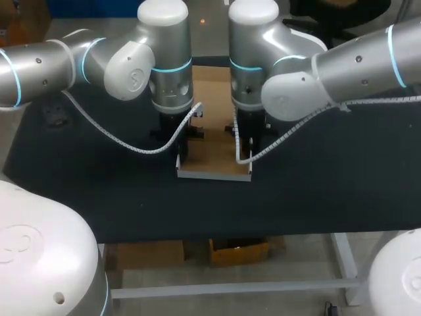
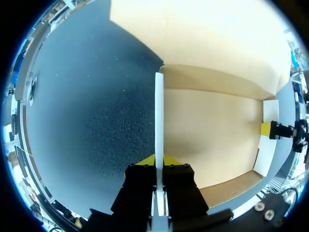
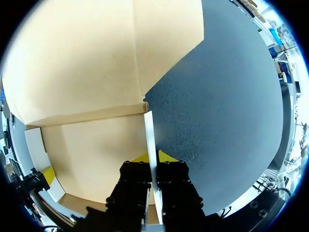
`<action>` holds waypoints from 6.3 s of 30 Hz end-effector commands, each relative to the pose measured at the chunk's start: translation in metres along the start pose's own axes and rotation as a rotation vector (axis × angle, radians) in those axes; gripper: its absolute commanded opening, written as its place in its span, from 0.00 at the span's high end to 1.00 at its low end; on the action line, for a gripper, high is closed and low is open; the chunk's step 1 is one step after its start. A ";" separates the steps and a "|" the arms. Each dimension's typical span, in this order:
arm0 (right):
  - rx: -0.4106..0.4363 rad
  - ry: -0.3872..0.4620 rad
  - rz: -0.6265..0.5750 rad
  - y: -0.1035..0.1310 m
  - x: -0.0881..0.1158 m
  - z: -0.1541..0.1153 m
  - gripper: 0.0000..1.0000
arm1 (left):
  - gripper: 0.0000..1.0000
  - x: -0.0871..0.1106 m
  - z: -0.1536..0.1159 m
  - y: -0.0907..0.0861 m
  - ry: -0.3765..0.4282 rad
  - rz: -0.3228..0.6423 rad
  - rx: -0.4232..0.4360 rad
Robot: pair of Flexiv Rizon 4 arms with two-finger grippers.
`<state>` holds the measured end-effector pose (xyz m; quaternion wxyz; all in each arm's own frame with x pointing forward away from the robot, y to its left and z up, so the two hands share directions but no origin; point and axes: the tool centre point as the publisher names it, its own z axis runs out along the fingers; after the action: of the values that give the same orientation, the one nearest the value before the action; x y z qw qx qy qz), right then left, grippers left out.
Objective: Assemble the packaging by folding the flat box into shape, placing the metal phone stand inside, and closing the box properly
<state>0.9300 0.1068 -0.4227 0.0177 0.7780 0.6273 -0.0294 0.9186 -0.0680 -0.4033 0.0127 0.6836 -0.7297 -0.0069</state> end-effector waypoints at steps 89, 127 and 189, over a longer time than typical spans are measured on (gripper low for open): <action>-0.106 0.213 0.032 -0.017 -0.009 -0.011 0.67 | 1.00 0.000 -0.001 0.001 -0.005 0.000 0.000; -0.079 0.154 0.069 -0.020 -0.001 -0.003 0.90 | 1.00 0.000 -0.001 0.001 -0.005 0.000 0.000; -0.129 -0.197 0.176 -0.015 -0.001 0.013 1.00 | 1.00 0.000 -0.001 0.001 -0.005 0.000 0.000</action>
<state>0.9179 0.1019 -0.4247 0.0334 0.7612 0.6473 -0.0216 0.9181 -0.0704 -0.4030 0.0126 0.6836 -0.7298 -0.0068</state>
